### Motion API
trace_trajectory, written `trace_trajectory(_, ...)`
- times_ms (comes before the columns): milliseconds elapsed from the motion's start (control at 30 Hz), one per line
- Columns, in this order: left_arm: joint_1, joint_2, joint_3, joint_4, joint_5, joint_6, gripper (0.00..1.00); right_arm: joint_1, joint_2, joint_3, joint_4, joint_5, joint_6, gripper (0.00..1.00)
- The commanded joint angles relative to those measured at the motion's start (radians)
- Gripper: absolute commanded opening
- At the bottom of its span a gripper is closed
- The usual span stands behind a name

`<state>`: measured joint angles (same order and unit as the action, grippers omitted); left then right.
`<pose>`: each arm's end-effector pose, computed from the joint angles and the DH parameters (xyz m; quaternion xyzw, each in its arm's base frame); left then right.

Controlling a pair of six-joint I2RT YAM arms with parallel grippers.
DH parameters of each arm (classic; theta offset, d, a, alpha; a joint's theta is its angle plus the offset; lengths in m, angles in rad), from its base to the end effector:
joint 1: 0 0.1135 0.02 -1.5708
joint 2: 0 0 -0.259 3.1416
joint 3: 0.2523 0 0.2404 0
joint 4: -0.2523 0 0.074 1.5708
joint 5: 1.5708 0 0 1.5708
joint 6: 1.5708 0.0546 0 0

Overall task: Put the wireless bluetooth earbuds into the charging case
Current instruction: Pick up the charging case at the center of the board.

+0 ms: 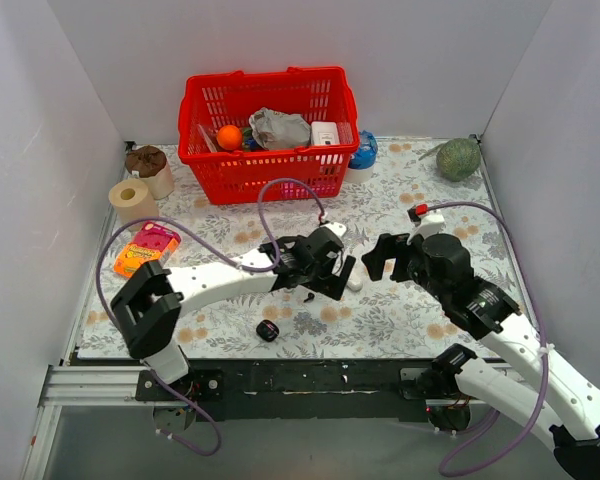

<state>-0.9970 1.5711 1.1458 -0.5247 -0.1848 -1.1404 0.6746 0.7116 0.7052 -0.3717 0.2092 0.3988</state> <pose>0.1882 -0.2727 0.2273 -0.0960 0.9437 -0.2243 0.2234 0.1441 0.1007 0.2941 -0.0550 0.8231 0.2113 0.5242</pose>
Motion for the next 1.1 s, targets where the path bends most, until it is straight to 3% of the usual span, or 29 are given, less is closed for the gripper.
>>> trace_trajectory(0, -0.017, 0.105, 0.086, 0.048, -0.044, 0.160, 0.98, 0.000, -0.038, 0.091, -0.087, 0.029, -0.009, 0.98)
trace_trajectory(267, -0.015, 0.199, 0.123, 0.170, 0.048, 0.255, 0.95, 0.000, -0.136, 0.100, -0.122, -0.005, 0.018, 0.98)
trace_trajectory(633, -0.015, 0.391, 0.341, 0.109, 0.143, 0.301, 0.98, 0.000, -0.130, 0.152, -0.170, -0.017, 0.006, 0.98)
trace_trajectory(1067, -0.015, 0.474, 0.367, 0.069, 0.130, 0.329, 0.98, 0.000, -0.147, 0.140, -0.184, -0.025, 0.006, 0.98)
